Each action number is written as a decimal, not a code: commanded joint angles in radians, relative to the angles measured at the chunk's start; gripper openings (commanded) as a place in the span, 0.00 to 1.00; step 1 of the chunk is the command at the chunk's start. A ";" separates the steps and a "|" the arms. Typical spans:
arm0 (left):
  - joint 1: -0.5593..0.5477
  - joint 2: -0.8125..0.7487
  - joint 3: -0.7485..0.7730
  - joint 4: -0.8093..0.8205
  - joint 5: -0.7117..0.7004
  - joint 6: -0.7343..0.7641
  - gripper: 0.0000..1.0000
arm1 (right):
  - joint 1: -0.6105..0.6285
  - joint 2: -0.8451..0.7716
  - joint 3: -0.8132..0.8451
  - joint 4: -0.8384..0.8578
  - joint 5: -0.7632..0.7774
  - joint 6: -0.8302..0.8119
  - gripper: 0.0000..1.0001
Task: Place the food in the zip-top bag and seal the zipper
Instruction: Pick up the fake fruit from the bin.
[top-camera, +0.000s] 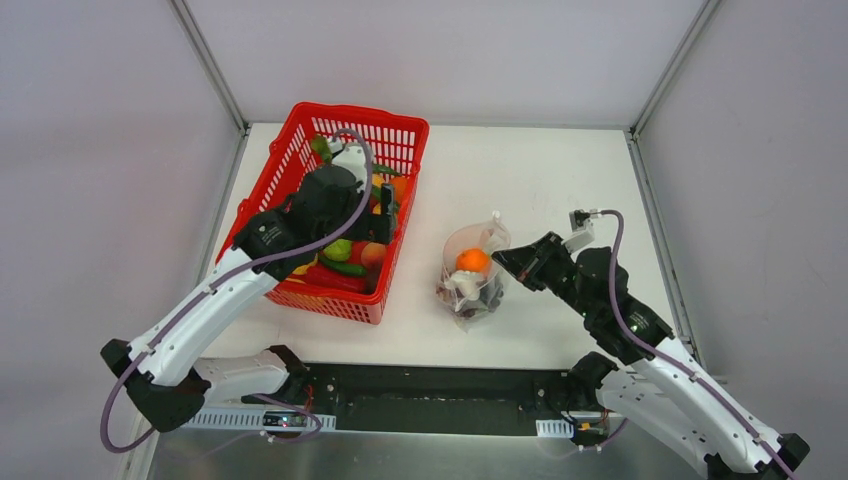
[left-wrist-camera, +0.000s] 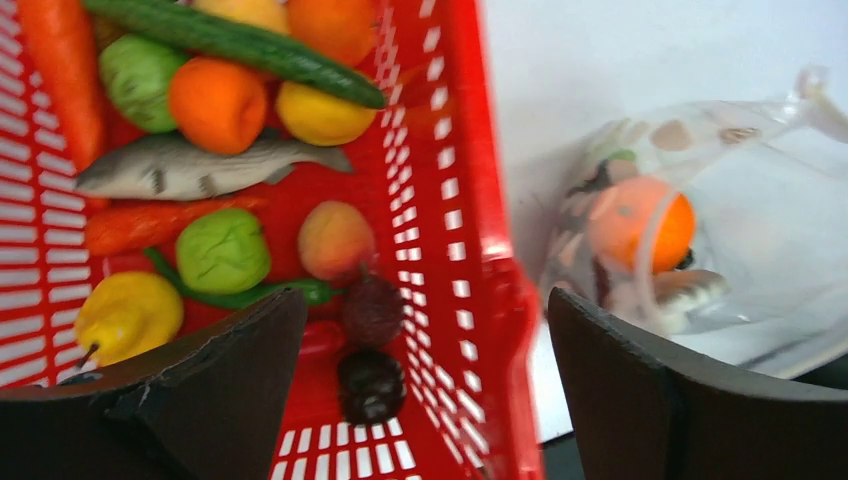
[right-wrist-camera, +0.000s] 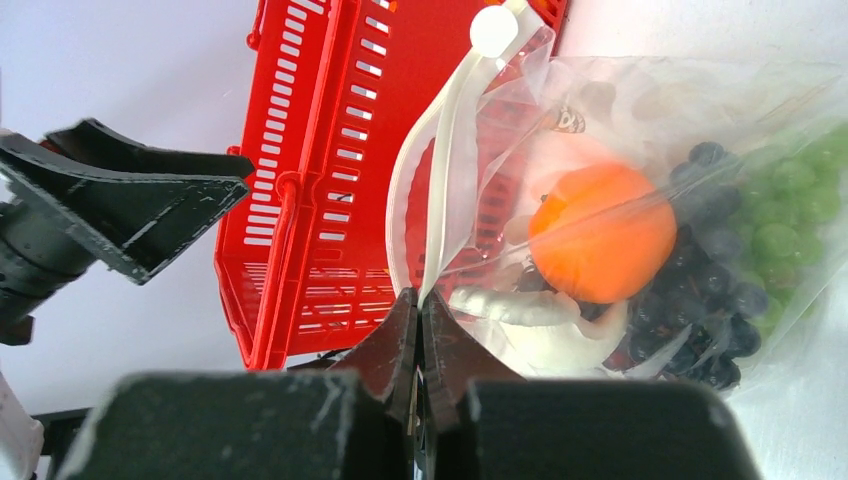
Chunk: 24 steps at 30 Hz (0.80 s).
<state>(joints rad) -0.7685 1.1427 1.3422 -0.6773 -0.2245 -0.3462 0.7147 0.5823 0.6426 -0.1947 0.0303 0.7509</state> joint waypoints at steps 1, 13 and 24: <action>0.082 -0.101 -0.082 0.036 -0.047 -0.027 0.95 | -0.002 -0.039 -0.011 0.047 0.058 0.031 0.00; 0.291 -0.082 -0.169 0.042 -0.010 -0.073 0.99 | -0.003 -0.027 0.015 0.019 0.069 0.015 0.00; 0.489 0.090 -0.248 0.179 0.114 -0.185 0.99 | -0.002 -0.046 0.015 -0.011 0.086 0.034 0.00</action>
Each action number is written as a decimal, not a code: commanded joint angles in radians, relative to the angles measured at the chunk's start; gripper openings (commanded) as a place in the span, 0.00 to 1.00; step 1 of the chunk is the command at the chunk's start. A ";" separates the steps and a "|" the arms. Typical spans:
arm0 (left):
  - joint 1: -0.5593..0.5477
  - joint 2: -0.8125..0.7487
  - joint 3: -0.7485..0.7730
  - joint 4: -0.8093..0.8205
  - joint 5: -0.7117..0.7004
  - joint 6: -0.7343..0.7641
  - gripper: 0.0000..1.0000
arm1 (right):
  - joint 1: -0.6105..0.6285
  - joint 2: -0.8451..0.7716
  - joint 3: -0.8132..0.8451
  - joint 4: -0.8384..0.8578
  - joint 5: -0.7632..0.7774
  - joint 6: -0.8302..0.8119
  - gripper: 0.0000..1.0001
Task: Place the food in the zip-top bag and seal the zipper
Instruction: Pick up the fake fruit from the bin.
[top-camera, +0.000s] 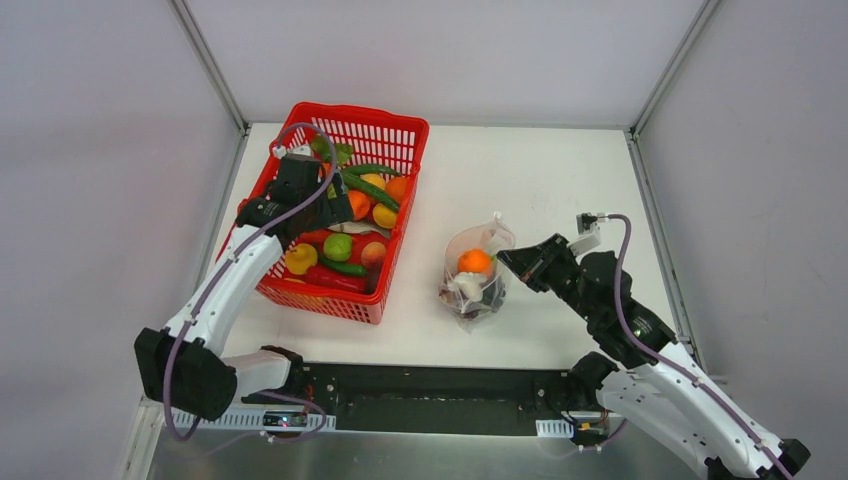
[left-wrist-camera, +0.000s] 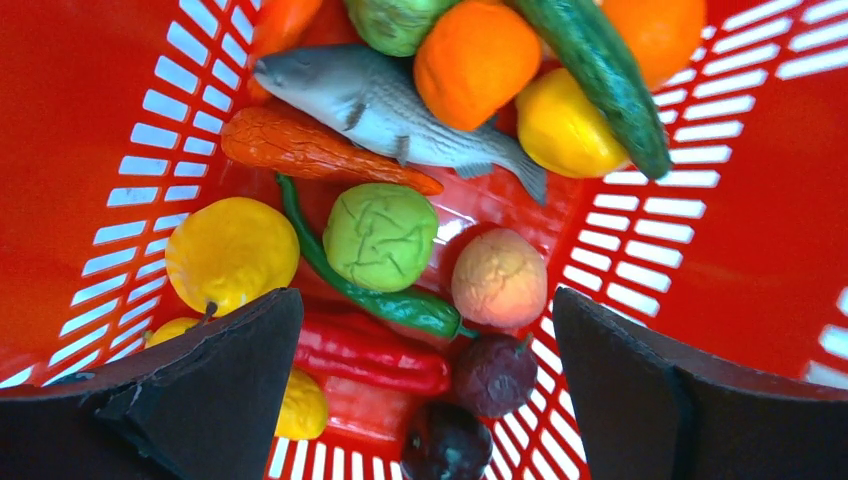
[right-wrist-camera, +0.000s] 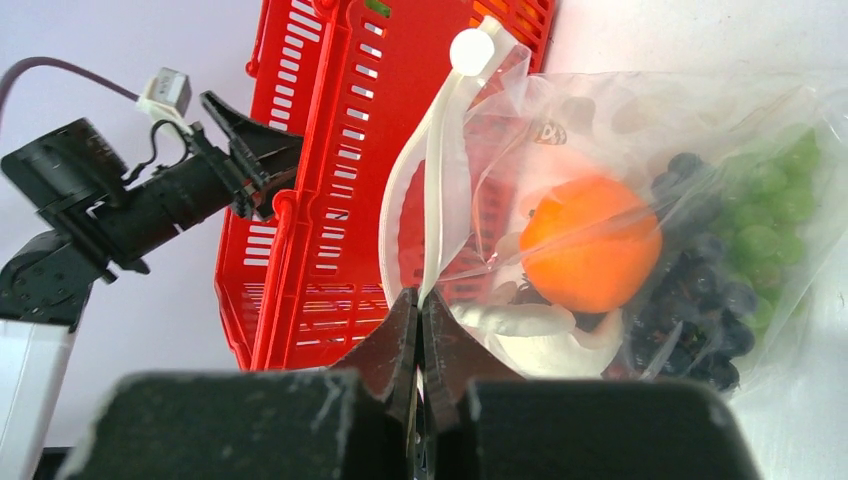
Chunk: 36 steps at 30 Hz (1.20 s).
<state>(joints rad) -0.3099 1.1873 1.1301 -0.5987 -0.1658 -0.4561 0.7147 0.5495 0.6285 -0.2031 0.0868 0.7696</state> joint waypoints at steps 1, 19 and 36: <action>0.031 0.067 -0.043 0.125 0.051 -0.082 0.99 | -0.003 -0.012 0.030 -0.004 0.031 0.017 0.00; 0.028 0.287 -0.140 0.129 -0.020 -0.122 0.92 | -0.002 0.009 0.039 -0.022 0.022 0.028 0.00; 0.010 0.272 -0.135 0.112 -0.014 -0.085 0.38 | -0.003 0.024 0.038 -0.013 0.016 0.024 0.01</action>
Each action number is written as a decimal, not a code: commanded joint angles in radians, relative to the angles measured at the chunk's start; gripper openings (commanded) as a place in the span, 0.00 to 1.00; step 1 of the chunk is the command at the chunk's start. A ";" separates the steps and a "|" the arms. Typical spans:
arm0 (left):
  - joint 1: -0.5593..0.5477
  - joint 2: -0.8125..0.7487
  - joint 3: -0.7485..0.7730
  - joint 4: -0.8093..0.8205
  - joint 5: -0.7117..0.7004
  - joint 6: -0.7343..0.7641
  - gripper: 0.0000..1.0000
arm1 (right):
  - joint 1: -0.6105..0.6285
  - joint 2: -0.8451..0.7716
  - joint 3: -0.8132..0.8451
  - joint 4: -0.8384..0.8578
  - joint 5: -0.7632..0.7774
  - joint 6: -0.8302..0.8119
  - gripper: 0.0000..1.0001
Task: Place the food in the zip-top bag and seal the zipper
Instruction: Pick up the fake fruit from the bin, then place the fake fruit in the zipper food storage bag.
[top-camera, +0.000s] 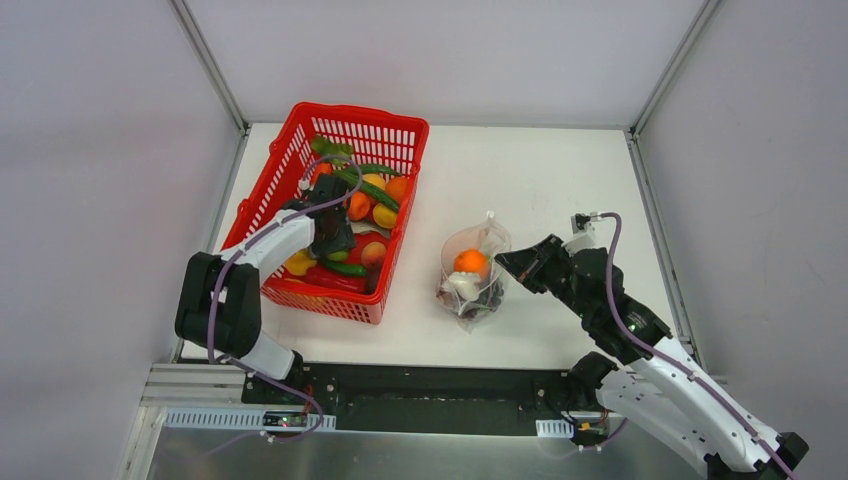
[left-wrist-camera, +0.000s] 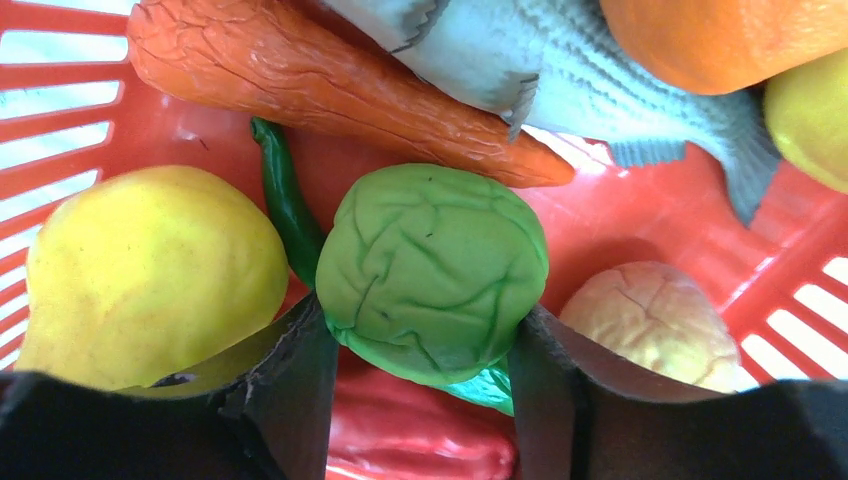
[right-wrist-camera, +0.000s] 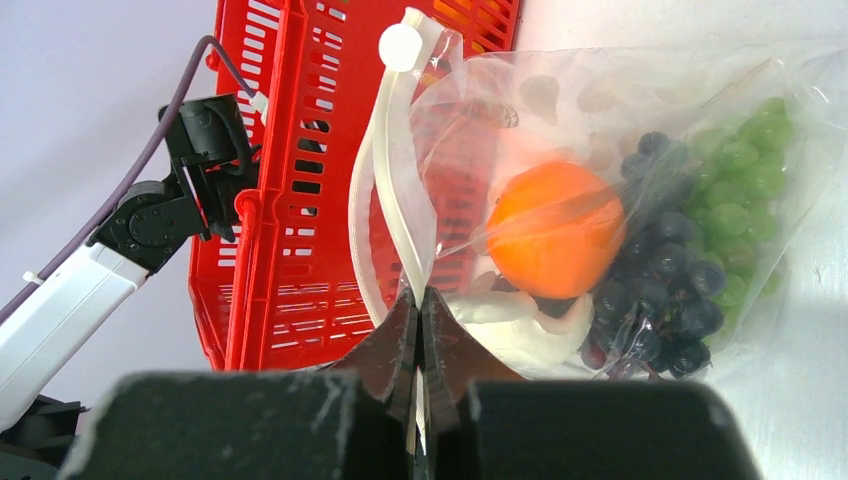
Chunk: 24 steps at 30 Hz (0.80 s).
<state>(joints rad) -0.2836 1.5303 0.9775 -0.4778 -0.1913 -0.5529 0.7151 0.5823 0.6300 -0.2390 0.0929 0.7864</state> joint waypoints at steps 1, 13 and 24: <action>-0.021 -0.093 0.019 -0.008 0.017 0.014 0.35 | -0.003 -0.007 0.036 0.023 0.011 0.007 0.01; -0.134 -0.420 0.123 -0.009 0.089 0.055 0.28 | -0.003 0.004 0.042 0.025 -0.006 0.004 0.00; -0.349 -0.454 0.238 0.146 0.318 0.082 0.28 | -0.002 0.012 0.054 0.028 -0.038 0.003 0.00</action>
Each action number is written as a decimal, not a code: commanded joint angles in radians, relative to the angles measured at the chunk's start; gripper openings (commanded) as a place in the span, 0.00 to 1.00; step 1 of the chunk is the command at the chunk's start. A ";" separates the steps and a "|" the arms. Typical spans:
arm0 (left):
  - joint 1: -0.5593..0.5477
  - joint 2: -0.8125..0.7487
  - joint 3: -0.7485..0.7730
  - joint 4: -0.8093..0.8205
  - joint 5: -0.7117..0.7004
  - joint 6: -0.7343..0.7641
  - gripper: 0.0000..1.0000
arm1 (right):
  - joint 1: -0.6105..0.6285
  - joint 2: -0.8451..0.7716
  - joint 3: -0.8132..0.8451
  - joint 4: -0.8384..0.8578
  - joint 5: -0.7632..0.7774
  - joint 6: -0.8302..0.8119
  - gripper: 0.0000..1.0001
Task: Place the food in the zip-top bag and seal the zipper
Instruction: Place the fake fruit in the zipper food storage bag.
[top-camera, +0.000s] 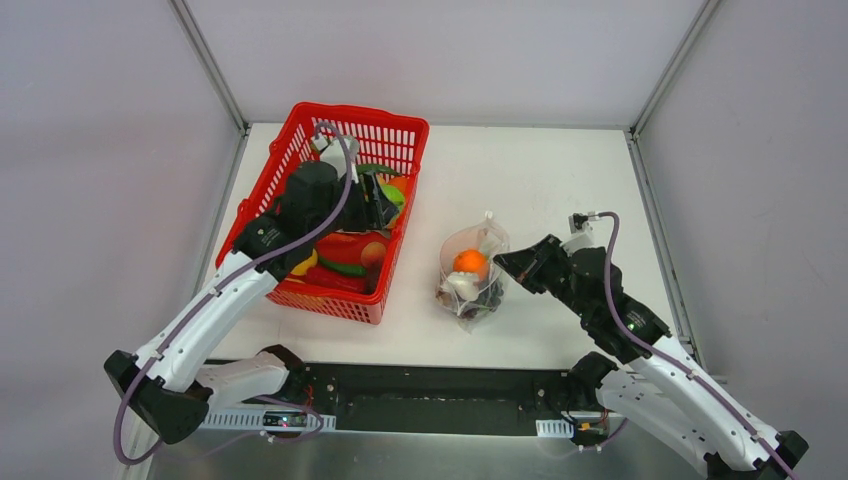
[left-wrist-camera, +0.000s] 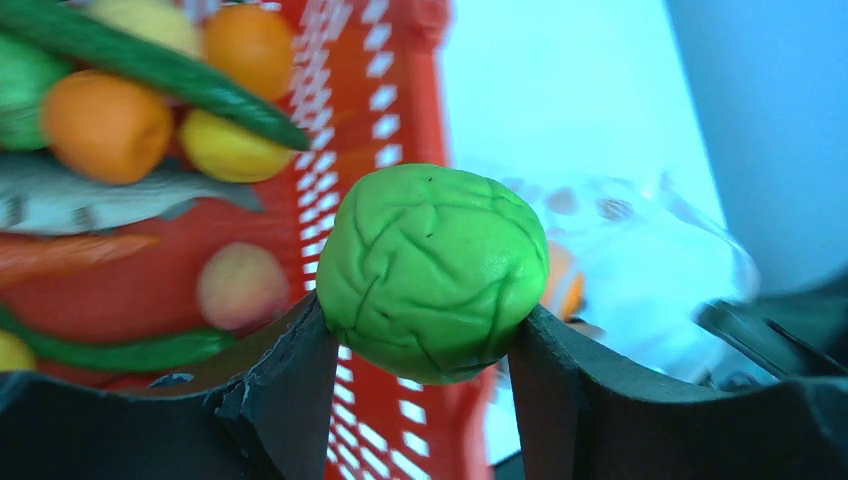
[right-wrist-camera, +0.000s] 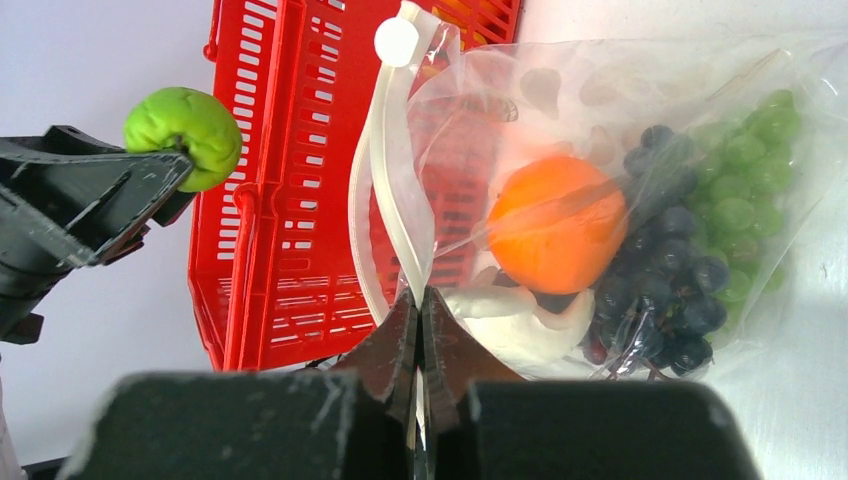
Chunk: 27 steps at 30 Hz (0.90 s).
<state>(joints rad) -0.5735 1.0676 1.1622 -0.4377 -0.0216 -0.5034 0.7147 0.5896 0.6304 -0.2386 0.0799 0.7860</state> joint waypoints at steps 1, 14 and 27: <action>-0.083 0.020 0.064 0.124 0.178 0.039 0.28 | -0.003 0.004 0.055 0.027 -0.027 0.004 0.00; -0.313 0.298 0.217 0.122 0.375 0.175 0.26 | -0.003 -0.009 0.069 -0.007 -0.022 0.012 0.00; -0.374 0.462 0.278 0.041 0.134 0.213 0.38 | -0.003 -0.050 0.079 -0.026 -0.017 0.017 0.00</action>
<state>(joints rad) -0.9199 1.5188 1.3811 -0.3817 0.2310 -0.3233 0.7147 0.5621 0.6525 -0.2676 0.0635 0.7872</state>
